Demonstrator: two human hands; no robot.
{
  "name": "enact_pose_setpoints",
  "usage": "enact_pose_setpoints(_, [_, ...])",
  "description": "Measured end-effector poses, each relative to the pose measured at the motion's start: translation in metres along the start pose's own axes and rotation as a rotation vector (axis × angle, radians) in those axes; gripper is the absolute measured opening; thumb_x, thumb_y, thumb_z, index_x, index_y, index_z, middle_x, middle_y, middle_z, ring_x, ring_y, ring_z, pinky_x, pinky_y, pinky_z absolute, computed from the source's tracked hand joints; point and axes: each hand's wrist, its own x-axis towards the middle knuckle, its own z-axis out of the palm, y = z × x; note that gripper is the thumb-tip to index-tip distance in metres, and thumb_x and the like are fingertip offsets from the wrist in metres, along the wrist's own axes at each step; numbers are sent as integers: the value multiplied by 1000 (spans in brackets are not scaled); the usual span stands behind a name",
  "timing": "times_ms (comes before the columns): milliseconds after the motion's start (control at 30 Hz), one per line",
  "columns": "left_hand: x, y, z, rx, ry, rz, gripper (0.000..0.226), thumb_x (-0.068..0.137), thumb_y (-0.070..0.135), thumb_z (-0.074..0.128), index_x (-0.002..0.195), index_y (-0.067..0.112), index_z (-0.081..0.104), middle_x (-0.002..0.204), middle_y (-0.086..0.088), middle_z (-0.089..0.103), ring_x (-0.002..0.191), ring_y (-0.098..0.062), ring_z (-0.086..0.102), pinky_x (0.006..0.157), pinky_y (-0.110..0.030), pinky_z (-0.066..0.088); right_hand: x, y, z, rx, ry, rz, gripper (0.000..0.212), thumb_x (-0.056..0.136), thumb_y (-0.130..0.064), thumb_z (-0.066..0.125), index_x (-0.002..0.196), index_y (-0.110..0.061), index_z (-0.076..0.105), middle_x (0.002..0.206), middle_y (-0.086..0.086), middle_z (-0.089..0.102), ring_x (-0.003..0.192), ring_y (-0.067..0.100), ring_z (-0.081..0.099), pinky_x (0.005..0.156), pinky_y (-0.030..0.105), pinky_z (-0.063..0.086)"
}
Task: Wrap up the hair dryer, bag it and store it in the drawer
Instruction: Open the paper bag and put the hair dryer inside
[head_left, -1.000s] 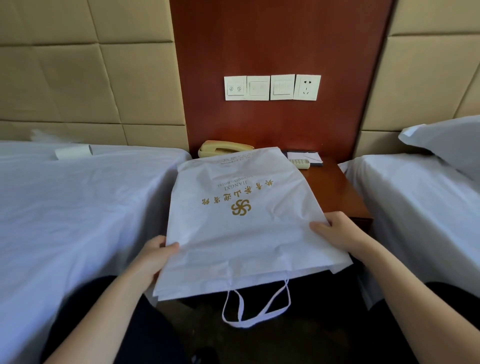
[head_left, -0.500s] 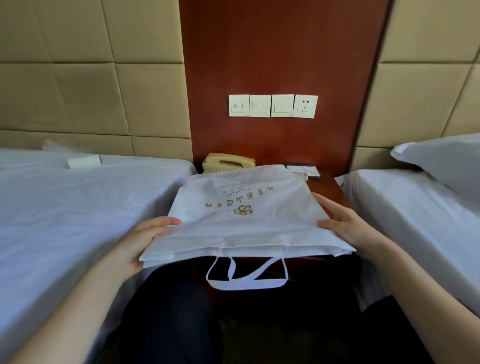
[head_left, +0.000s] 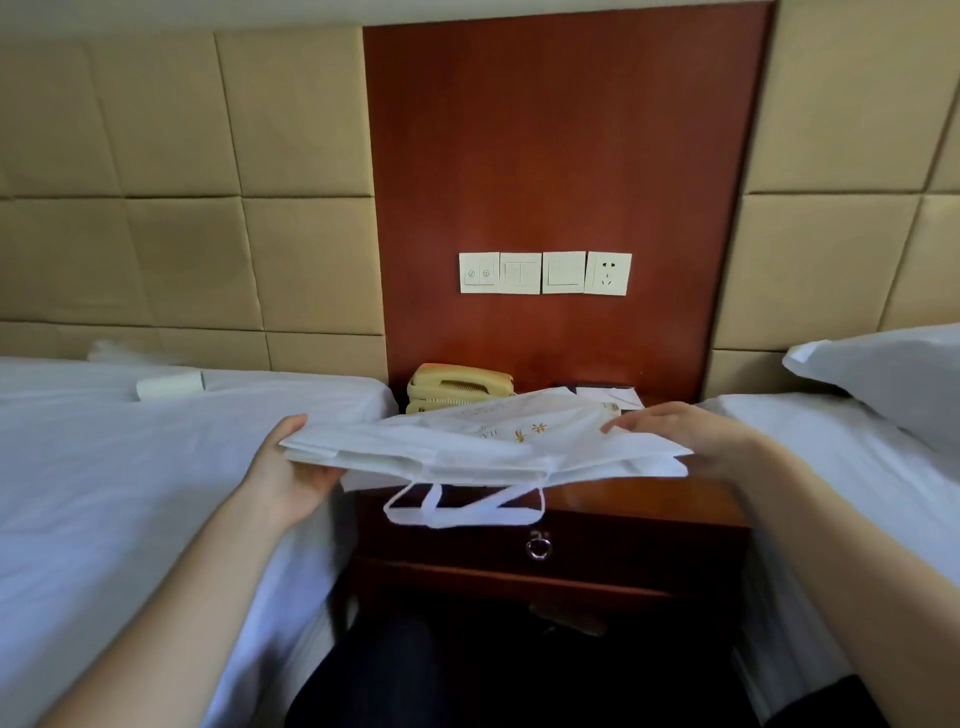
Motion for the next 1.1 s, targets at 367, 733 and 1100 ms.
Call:
enact_pose_setpoints(367, [81, -2, 34, 71, 121, 121, 53, 102, 27, 22, 142, -8, 24, 132, -29, 50, 116, -34, 55, 94, -36, 43, 84, -30, 5, 714, 275, 79, 31, 92, 0, 30, 120, 0, 42, 101, 21, 67, 83, 26, 71, 59, 30, 58])
enact_pose_setpoints(733, [168, -12, 59, 1115, 180, 446, 28, 90, 29, 51, 103, 6, 58, 106, -6, 59, 106, -31, 56, 79, -33, 40, 180, -27, 14, 102, 460, -28, 32, 78, -11, 72, 107, 0, 63, 107, 16, 69, 98, 25, 66, 94, 39, 52])
enact_pose_setpoints(1100, [220, -64, 46, 1968, 245, 631, 80, 94, 56, 31, 152, 10, 0, 161, -10, 4, 148, -20, 2, 116, -48, 1, 186, 28, 29, -28, 144, 17, 62, 78, -35, 73, 131, -18, 46, 121, -1, 62, 106, 20, 60, 89, 39, 51])
